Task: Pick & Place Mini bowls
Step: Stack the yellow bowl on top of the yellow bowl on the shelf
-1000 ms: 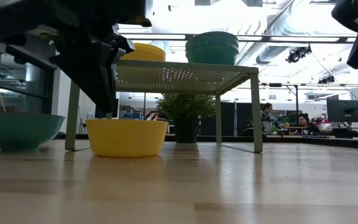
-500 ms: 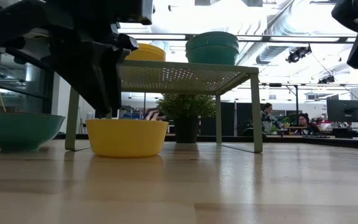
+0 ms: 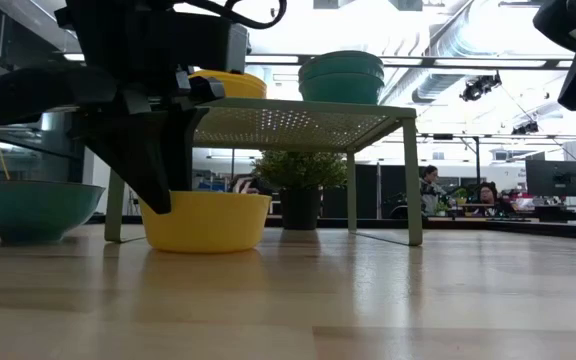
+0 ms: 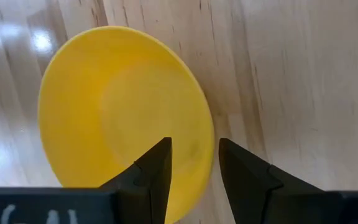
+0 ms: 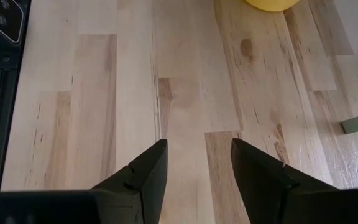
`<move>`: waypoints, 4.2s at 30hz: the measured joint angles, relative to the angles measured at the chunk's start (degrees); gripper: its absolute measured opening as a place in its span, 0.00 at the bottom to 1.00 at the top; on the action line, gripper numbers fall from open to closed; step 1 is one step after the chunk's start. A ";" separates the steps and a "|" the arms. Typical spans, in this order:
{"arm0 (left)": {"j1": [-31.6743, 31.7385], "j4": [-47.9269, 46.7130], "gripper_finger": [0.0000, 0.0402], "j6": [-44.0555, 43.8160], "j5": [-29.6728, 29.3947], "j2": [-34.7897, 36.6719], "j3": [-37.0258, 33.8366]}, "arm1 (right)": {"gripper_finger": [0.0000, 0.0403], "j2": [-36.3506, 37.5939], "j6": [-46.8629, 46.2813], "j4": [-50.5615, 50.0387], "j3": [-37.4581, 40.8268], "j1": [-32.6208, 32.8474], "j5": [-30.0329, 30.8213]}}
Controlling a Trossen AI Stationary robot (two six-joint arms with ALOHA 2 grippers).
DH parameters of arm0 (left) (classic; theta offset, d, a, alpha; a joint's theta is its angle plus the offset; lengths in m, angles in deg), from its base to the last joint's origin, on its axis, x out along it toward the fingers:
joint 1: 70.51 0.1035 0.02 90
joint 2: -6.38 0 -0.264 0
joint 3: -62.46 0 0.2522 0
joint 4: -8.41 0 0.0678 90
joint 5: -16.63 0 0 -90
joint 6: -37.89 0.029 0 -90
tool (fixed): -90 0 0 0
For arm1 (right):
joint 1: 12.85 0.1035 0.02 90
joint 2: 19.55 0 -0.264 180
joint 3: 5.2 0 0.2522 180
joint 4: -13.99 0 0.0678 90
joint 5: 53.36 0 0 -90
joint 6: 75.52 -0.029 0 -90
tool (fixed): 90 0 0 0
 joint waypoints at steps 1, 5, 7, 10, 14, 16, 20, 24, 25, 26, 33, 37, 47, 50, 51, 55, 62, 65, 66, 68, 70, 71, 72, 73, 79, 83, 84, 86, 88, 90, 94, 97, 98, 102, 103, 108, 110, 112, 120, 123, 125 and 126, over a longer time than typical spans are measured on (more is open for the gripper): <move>0.00 -0.18 0.32 0.03 -0.02 0.00 0.00 | 0.41 0.00 0.00 0.01 0.00 0.00 0.02; 0.00 -0.99 0.32 0.04 0.03 0.00 -0.02 | 0.41 0.01 -0.05 0.20 0.00 0.01 0.00; 0.00 -0.96 0.32 0.04 0.01 0.00 -0.02 | 0.41 0.00 -0.05 0.20 0.00 0.00 0.00; 0.39 -0.93 0.32 -0.05 -0.08 0.00 -0.02 | 0.41 0.00 -0.07 0.21 0.00 0.01 0.00; 0.46 -0.92 0.32 -0.05 0.19 0.00 -0.02 | 0.41 0.00 -0.03 0.25 0.00 0.00 0.00; 0.44 -0.92 0.32 -0.01 0.45 0.00 -0.02 | 0.41 0.00 -0.05 0.24 0.00 0.00 0.00; 0.75 0.83 0.32 -0.05 1.08 -1.88 -0.03 | 0.41 0.00 -0.05 0.31 0.00 0.00 0.00; 0.72 0.87 0.32 -0.07 3.02 -2.04 0.03 | 0.41 0.00 0.00 0.42 0.00 0.04 -0.11; 0.76 1.19 0.32 -0.07 3.00 -2.67 0.11 | 0.41 0.00 0.00 0.39 0.00 0.04 -0.11; 0.80 1.27 0.32 -0.07 2.96 -3.33 0.02 | 0.41 0.02 0.00 0.39 0.00 0.06 -0.11; 0.72 1.03 0.22 -0.12 3.26 -3.57 -0.09 | 0.41 0.00 0.02 0.40 0.00 0.06 -0.04; 0.72 1.22 0.09 -0.12 3.26 -3.58 -0.09 | 0.41 0.00 0.02 0.41 0.00 0.06 0.02; -0.21 0.98 0.01 -0.12 7.55 -3.58 1.94 | 0.41 0.00 0.02 0.39 0.00 0.06 0.02; -1.24 -0.60 0.01 0.44 7.92 -3.58 4.44 | 0.41 0.00 0.02 0.39 0.00 0.06 0.02; -1.64 -1.94 0.01 0.72 8.21 -3.58 5.61 | 0.41 0.01 0.04 0.39 0.00 0.06 0.00; -3.34 -8.44 0.01 0.93 8.57 -3.58 11.08 | 0.41 0.00 0.04 0.39 0.00 0.06 0.00; -4.62 -21.67 0.00 0.98 6.93 -3.58 21.54 | 0.41 0.02 0.04 0.39 0.00 0.06 0.00; -4.59 -27.21 0.00 1.07 5.93 -3.58 25.81 | 0.41 0.00 0.04 0.39 0.00 0.06 0.00; -4.59 -29.00 0.00 1.29 5.47 -3.58 27.12 | 0.41 0.02 0.04 0.39 0.00 0.06 0.00; -4.55 -31.87 0.00 2.19 4.36 -3.58 29.77 | 0.41 0.00 0.06 0.39 0.00 0.06 0.00; -4.55 -34.95 0.00 2.72 3.35 -3.58 32.40 | 0.41 0.00 0.21 0.39 0.00 0.06 -0.01; -4.52 -36.71 0.00 2.85 2.66 -3.58 33.75 | 0.41 0.01 0.35 0.39 0.00 0.06 0.00; -4.52 -38.35 0.00 2.90 1.98 -3.58 35.15 | 0.41 0.00 0.46 0.39 0.00 0.06 0.00; -4.52 -40.08 0.00 2.88 1.12 -3.58 36.60 | 0.41 0.00 0.48 0.39 0.00 0.06 -0.02; -3.24 -41.98 0.00 5.73 -1.64 -2.39 42.16 | 0.41 0.00 0.50 0.39 0.00 0.06 0.00; -0.19 -42.01 0.00 9.19 -2.62 0.00 43.17 | 0.41 0.00 0.45 0.39 0.00 0.06 0.00; 0.93 -42.03 0.00 10.07 -2.43 0.24 43.12 | 0.41 0.00 0.48 0.39 0.00 0.04 0.00; 3.26 -41.94 0.00 12.24 -1.84 0.76 43.06 | 0.41 0.00 0.48 0.37 0.00 0.06 0.00; 5.93 -42.00 0.00 14.27 -1.23 1.46 43.08 | 0.41 0.00 0.48 0.37 0.00 0.06 0.00; 8.57 -41.98 0.00 16.24 0.41 2.21 43.05 | 0.41 0.00 0.50 0.37 0.00 0.04 0.02; 13.40 -42.07 0.00 19.75 2.07 3.33 43.08 | 0.41 0.01 0.50 0.35 0.00 0.06 0.01; 16.74 -41.89 0.00 21.73 4.11 3.46 42.99 | 0.41 0.01 0.50 0.33 0.00 0.05 0.04; 17.62 -41.91 0.00 22.12 4.60 3.74 42.99 | 0.41 0.00 0.50 0.32 0.00 0.06 0.04; 20.85 -41.97 0.00 22.64 5.96 4.13 43.08 | 0.41 0.00 0.54 0.31 0.00 0.04 0.17; 21.46 -41.90 0.00 22.64 6.29 3.95 43.03 | 0.41 0.01 0.53 0.31 0.00 0.04 0.19; 23.78 -41.94 0.00 21.97 8.82 4.02 42.98 | 0.41 0.00 0.52 0.33 0.00 0.04 0.14; 24.45 -41.90 0.00 21.78 9.03 4.02 42.43 | 0.41 0.00 0.52 0.33 0.00 0.06 0.08; 25.00 -41.92 0.00 21.52 8.93 4.02 41.53 | 0.41 0.00 0.52 0.34 0.00 0.06 0.04; 25.83 -42.05 0.00 20.46 7.78 5.73 36.81 | 0.41 0.00 0.52 0.35 0.00 0.06 0.04; 25.83 -41.93 0.00 20.27 7.64 6.69 35.55 | 0.41 0.00 0.52 0.36 0.00 0.06 0.04; 25.83 -42.07 0.00 20.17 7.29 7.23 35.22 | 0.41 0.00 0.52 0.39 0.00 0.06 0.02; 25.83 -42.09 0.00 20.09 7.11 7.16 34.99 | 0.41 0.00 0.52 0.39 0.00 0.06 0.02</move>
